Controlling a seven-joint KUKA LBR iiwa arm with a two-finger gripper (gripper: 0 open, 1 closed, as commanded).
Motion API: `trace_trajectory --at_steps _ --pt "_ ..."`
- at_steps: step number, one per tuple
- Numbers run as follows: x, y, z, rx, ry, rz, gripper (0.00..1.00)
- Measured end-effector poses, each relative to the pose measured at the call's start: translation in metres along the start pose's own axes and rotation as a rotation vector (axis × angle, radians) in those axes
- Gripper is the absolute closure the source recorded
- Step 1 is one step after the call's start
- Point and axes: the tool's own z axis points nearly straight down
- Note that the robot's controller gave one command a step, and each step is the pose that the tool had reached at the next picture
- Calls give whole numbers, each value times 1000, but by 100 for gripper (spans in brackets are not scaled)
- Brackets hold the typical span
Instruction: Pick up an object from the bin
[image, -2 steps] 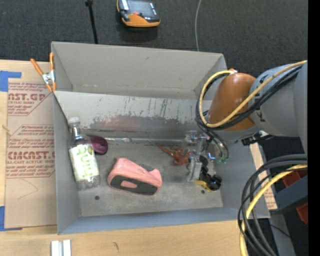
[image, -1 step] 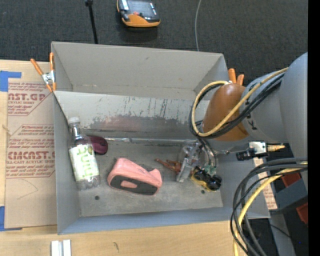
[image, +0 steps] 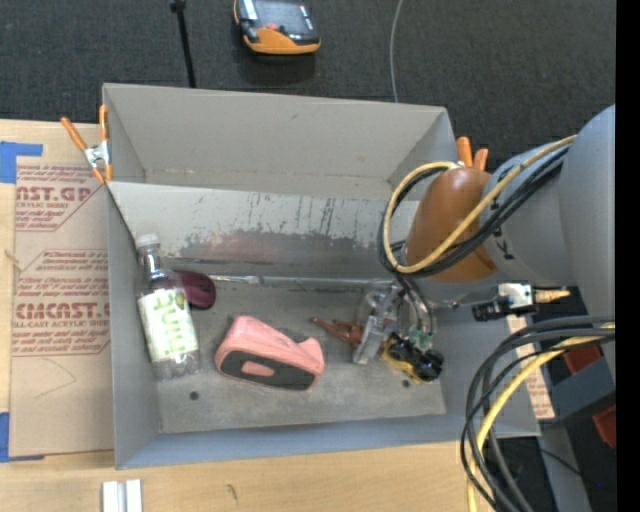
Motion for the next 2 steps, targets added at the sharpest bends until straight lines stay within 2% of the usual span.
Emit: trace_trajectory --at_steps 1,2 --pt "13 -15 -123 0 6 -28 100" --pt "13 -15 -123 1 7 -28 100"
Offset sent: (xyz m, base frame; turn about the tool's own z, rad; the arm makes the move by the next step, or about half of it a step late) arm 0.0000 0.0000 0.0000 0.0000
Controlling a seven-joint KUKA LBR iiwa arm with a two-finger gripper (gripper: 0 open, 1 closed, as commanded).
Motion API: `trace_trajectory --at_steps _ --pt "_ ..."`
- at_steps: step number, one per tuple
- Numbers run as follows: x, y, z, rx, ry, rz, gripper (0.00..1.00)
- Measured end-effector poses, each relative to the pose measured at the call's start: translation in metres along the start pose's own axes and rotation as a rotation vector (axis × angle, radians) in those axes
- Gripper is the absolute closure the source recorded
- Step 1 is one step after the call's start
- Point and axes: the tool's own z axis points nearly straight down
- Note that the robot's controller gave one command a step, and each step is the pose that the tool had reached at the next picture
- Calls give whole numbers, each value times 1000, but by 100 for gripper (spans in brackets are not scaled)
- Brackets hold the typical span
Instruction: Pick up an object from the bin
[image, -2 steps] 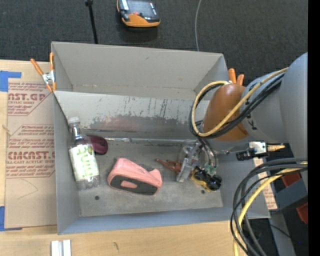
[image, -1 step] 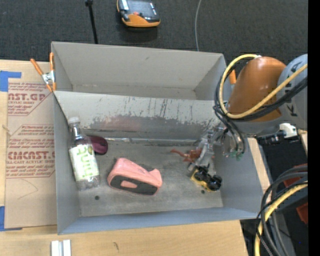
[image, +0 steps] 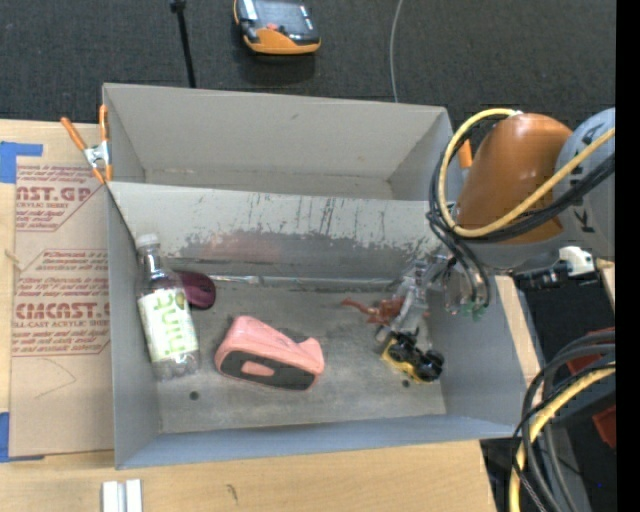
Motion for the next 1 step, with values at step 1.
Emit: trace_trajectory --at_steps 1 --pt "-4 -2 -37 0 5 -3 100"
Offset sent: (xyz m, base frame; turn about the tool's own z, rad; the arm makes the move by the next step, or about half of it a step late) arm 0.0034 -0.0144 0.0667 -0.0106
